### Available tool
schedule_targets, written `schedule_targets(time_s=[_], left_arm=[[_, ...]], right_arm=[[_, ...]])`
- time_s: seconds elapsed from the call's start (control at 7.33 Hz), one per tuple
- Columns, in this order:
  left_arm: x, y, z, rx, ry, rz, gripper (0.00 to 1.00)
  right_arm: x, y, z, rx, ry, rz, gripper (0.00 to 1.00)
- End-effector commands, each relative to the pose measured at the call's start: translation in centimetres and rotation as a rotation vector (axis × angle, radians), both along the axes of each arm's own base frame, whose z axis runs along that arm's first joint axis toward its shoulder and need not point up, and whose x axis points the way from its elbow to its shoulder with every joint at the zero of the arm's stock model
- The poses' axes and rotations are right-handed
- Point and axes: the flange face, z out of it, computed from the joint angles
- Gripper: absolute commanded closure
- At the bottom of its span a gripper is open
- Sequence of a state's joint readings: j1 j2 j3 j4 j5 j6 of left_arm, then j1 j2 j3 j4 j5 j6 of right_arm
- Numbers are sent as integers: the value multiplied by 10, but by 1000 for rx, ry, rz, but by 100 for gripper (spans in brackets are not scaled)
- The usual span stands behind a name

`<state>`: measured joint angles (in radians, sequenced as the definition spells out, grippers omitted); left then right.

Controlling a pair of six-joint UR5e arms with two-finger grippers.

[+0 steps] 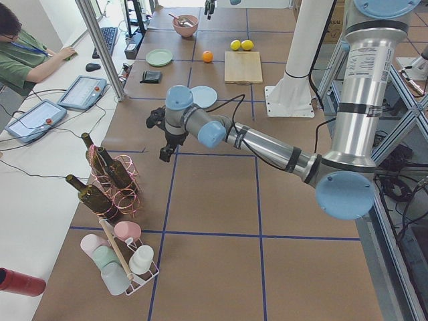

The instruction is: Pick orange to plate

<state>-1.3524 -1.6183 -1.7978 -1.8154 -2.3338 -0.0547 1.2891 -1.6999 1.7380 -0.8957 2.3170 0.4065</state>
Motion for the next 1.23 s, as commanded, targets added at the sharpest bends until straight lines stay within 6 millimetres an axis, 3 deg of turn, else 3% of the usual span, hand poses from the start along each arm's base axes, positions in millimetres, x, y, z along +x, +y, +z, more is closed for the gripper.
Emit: schedule_targets(time_s=[0.0,0.14,0.27,0.41,0.55,0.82,0.95,1.09], left_arm=[[-77,28,89,-173,-37,-22,0],[-112,39,110,-256,-47,-56,0],[-136,60,132,-232,-50,-32,0],[-153,82,140,-237,-47,-54,0],[-152,86,152,-258,-49,-52,0],[-152,83,143,-239,-50,-53,0],[-152,84,142,-238,-49,-53,0],[-152,84,142,-238,-49,-53,0]], right_arm=[[-12,-13,-10,-11,6,-15,0],[-19,-29,-25,-34,13,-20,0],[-33,-43,-43,-52,19,-38,0],[-57,-61,-67,-73,31,-65,0],[-85,-68,-81,-66,65,-83,0],[-168,-63,-106,-128,89,-16,0],[-210,-57,-122,-126,98,-4,0],[-241,-45,-122,-145,118,31,0]])
